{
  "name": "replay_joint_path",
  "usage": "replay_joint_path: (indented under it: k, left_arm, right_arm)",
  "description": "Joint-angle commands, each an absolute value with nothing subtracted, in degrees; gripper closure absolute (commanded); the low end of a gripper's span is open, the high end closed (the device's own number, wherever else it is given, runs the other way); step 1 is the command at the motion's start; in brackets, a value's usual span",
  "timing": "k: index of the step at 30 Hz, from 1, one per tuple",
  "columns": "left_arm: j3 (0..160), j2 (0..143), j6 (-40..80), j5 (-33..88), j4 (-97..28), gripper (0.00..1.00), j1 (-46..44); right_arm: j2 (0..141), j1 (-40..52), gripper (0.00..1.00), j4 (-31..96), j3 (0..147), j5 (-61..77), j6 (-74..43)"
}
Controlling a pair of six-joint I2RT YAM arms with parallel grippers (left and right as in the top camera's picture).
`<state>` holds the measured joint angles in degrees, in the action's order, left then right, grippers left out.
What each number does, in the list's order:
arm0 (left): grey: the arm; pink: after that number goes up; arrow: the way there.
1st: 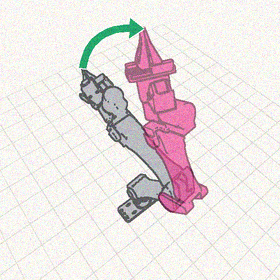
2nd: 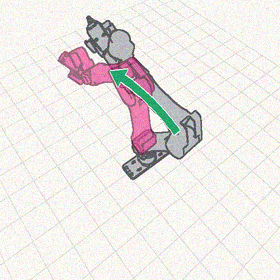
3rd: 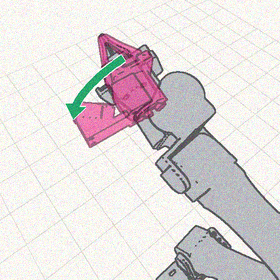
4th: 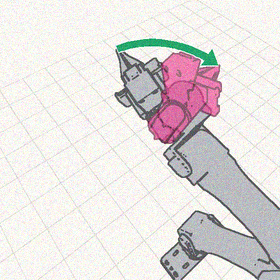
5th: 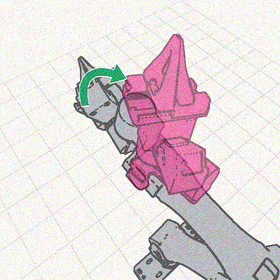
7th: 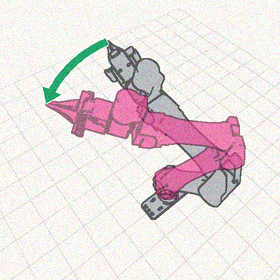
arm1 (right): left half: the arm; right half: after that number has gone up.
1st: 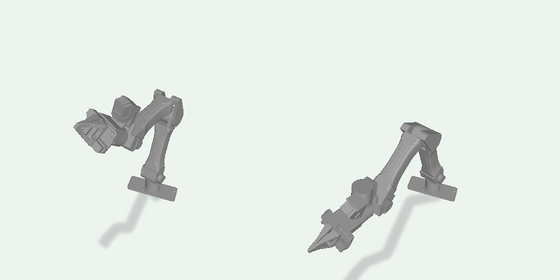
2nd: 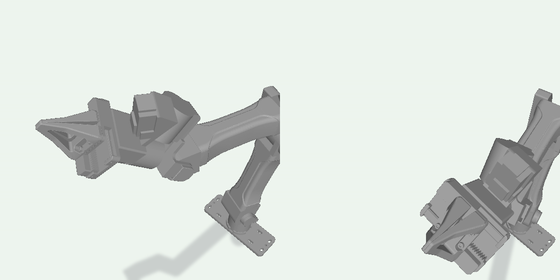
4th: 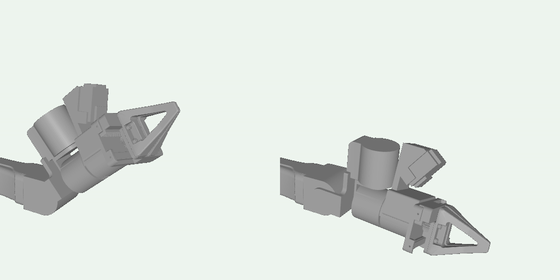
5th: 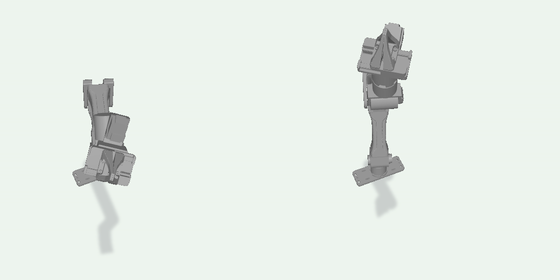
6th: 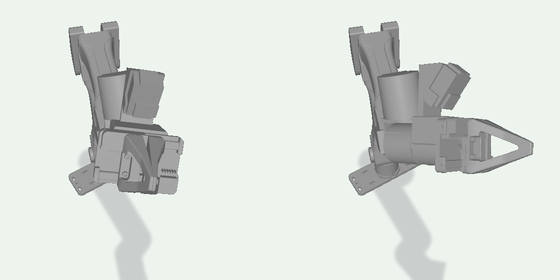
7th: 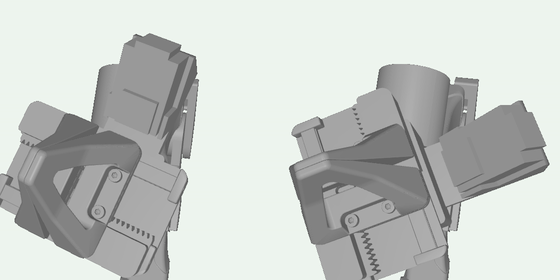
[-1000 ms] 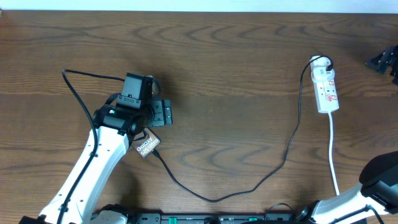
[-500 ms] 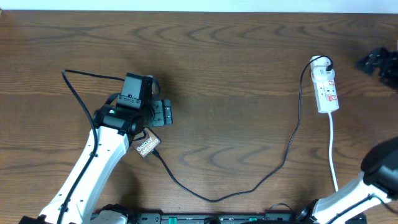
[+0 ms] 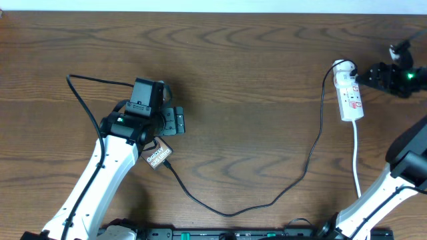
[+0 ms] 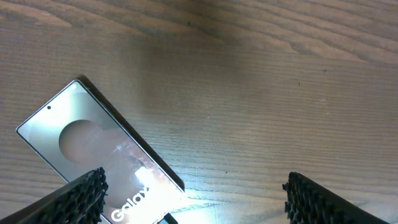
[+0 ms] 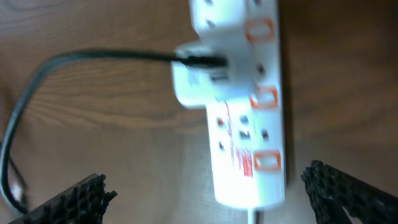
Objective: Plug charger to phone and switch on socket
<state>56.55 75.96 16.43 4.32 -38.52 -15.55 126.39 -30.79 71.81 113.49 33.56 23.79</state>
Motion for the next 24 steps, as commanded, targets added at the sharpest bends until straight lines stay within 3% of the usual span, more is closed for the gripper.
replay_joint_path:
  k: [1, 24]
  left_arm:
    - [57.6, 76.09, 15.7, 4.03, -38.52, 0.11, -15.73]
    - [57.6, 76.09, 15.7, 4.03, -38.52, 0.11, -15.73]
  right_arm:
    - [126.58, -29.17, 0.01, 69.32, 113.67, 35.09, 26.85]
    - [126.69, -27.09, 0.01, 62.89, 108.18, 35.14, 24.91]
